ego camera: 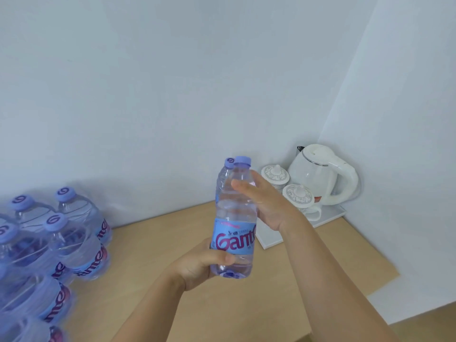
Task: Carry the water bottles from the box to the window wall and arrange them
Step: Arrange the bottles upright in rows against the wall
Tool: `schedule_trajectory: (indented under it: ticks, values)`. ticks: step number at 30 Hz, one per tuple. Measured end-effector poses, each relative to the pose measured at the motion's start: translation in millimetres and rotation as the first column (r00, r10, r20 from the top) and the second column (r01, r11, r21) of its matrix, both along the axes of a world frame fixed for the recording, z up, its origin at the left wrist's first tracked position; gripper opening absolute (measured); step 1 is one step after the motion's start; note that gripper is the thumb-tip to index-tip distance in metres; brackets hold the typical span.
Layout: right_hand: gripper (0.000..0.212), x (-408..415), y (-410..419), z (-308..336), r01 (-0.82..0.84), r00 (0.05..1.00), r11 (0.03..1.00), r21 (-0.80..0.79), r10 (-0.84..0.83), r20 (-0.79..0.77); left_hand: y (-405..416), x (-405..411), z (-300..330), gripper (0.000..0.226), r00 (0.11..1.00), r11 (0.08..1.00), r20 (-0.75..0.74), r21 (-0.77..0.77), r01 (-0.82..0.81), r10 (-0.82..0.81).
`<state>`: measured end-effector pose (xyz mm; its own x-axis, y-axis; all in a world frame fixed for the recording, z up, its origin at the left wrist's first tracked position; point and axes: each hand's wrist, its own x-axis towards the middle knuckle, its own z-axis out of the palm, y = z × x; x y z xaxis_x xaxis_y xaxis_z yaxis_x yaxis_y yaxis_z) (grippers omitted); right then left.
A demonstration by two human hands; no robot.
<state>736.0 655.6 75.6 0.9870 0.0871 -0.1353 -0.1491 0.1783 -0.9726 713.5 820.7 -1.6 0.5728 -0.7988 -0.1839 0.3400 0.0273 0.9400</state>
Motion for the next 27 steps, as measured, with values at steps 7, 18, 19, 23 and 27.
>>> schedule_trajectory:
  ticks: [7, 18, 19, 23, 27]
  values:
    - [0.027, 9.7, 26.0, 15.5, 0.228, 0.969, 0.974, 0.01, -0.228, 0.099, -4.5, -9.8, 20.5, 0.026, 0.877, 0.917, 0.297, 0.011, -0.398, 0.377]
    - [0.07, 22.3, 71.9, 24.8, -0.028, 0.99, 0.812, -0.583, 0.101, 0.094, 54.0, -24.9, 17.8, 0.034, 0.788, 0.808, 0.237, 0.019, -0.589, 0.568]
    - [0.066, 23.2, 82.7, 21.5, -0.054, 0.989, 0.828, -0.558, 0.122, 0.085, 64.7, -28.2, 13.6, 0.038, 0.774, 0.789, 0.235, 0.041, -0.612, 0.588]
    - [0.054, 22.6, 142.7, -10.6, -0.145, 0.981, 0.843, -0.518, 0.19, 0.035, 96.2, -47.2, -16.3, 0.046, 0.538, 0.529, 0.213, 0.102, -0.843, 0.816]
    - [0.063, 15.3, 206.0, -52.7, -0.24, 0.962, 0.789, -0.566, 0.273, -0.028, 115.0, -71.8, -48.8, 0.045, 0.246, 0.209, 0.26, 0.162, -0.964, 0.934]
